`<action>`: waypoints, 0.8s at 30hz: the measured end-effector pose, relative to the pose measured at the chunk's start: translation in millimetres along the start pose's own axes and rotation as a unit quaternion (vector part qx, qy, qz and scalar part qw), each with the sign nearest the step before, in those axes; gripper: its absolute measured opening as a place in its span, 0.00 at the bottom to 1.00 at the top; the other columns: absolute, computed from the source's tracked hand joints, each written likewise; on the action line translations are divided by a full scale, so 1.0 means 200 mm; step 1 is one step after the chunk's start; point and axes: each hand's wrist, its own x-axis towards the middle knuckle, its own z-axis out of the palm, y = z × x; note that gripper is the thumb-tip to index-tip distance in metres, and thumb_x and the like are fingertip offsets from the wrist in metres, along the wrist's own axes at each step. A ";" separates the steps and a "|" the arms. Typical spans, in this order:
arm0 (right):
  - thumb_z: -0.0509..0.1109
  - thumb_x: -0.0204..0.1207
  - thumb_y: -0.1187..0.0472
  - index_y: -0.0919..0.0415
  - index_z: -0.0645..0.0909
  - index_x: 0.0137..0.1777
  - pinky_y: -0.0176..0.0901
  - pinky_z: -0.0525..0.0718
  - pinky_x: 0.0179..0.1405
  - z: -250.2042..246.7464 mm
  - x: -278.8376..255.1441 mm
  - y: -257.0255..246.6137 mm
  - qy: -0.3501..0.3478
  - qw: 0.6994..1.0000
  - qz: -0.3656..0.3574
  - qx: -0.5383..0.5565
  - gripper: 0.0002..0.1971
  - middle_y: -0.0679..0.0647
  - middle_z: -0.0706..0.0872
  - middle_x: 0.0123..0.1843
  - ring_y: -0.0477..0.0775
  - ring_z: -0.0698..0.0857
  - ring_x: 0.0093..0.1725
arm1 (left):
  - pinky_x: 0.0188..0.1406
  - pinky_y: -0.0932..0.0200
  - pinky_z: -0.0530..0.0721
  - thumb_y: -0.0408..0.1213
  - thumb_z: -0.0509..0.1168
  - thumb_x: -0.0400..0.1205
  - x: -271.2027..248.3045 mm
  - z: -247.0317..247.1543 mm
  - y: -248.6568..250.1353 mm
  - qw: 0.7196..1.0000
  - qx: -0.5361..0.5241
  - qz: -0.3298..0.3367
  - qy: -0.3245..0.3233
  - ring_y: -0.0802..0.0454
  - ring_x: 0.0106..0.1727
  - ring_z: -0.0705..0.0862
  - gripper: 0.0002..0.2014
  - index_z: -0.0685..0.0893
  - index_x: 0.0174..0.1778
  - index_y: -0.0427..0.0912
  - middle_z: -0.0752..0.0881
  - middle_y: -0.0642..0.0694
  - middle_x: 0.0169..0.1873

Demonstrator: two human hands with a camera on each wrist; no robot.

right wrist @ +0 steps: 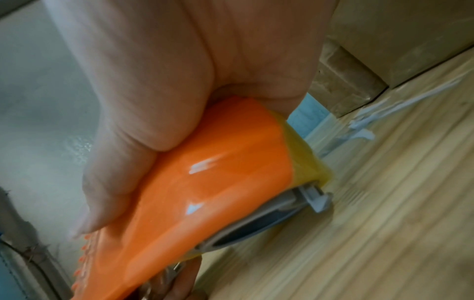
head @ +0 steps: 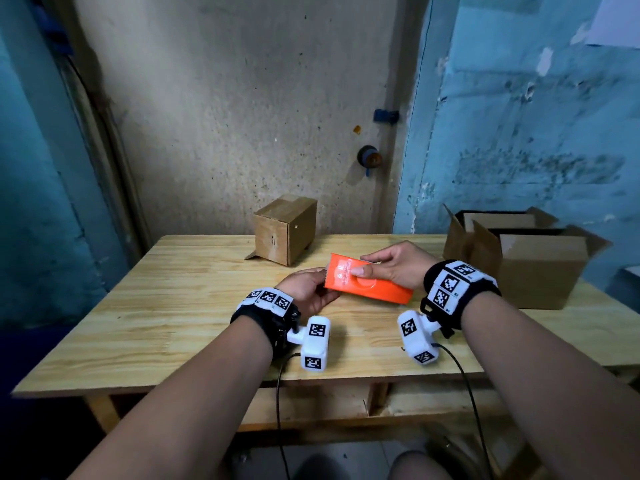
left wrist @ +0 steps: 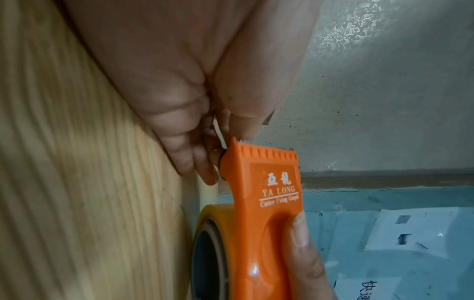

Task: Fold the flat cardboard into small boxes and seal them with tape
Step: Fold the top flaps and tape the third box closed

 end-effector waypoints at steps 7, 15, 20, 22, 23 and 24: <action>0.87 0.33 0.21 0.40 0.89 0.62 0.50 0.88 0.66 0.00 0.03 0.04 -0.019 1.000 -0.008 -0.017 0.51 0.44 0.96 0.51 0.47 0.93 0.54 | 0.48 0.50 0.93 0.24 0.58 0.89 0.01 -0.04 -0.03 1.000 -0.002 0.015 -0.026 0.40 0.47 0.90 0.10 0.84 0.51 0.26 0.89 0.31 0.46; 0.90 0.51 0.31 0.40 0.85 0.66 0.54 0.88 0.68 -0.02 0.06 -0.02 -0.060 0.995 0.025 -0.082 0.41 0.47 0.90 0.61 0.53 0.90 0.59 | 0.46 0.55 0.92 0.21 0.61 0.86 0.02 -0.05 -0.04 0.997 0.067 0.025 -0.020 0.46 0.38 0.92 0.08 0.86 0.49 0.25 0.92 0.36 0.36; 0.84 0.67 0.41 0.41 0.78 0.64 0.50 0.88 0.61 0.03 0.05 -0.07 -0.053 0.984 0.045 -0.165 0.28 0.48 0.87 0.61 0.54 0.88 0.57 | 0.43 0.53 0.92 0.21 0.61 0.86 0.03 -0.05 -0.03 0.998 0.061 0.023 0.004 0.46 0.35 0.91 0.08 0.85 0.47 0.25 0.91 0.36 0.34; 0.78 0.64 0.38 0.42 0.77 0.66 0.46 0.86 0.54 0.07 0.02 -0.07 -0.032 0.983 0.048 -0.173 0.30 0.48 0.87 0.60 0.53 0.87 0.55 | 0.45 0.52 0.92 0.20 0.61 0.86 0.04 -0.05 -0.03 0.998 0.053 0.023 0.008 0.45 0.37 0.91 0.08 0.85 0.49 0.26 0.90 0.35 0.37; 0.77 0.60 0.33 0.42 0.75 0.71 0.46 0.85 0.55 0.09 0.00 -0.06 -0.020 0.984 0.045 -0.169 0.38 0.48 0.87 0.62 0.52 0.87 0.57 | 0.46 0.51 0.92 0.20 0.61 0.86 0.04 -0.05 -0.03 0.999 0.048 0.023 0.009 0.44 0.39 0.91 0.08 0.85 0.50 0.26 0.90 0.34 0.39; 0.77 0.56 0.26 0.43 0.72 0.78 0.47 0.85 0.60 0.10 -0.01 -0.05 -0.013 0.985 0.037 -0.168 0.48 0.46 0.86 0.68 0.53 0.87 0.61 | 0.48 0.51 0.92 0.20 0.61 0.86 0.03 -0.05 -0.03 0.999 0.047 0.022 0.013 0.43 0.42 0.90 0.08 0.85 0.51 0.26 0.90 0.34 0.41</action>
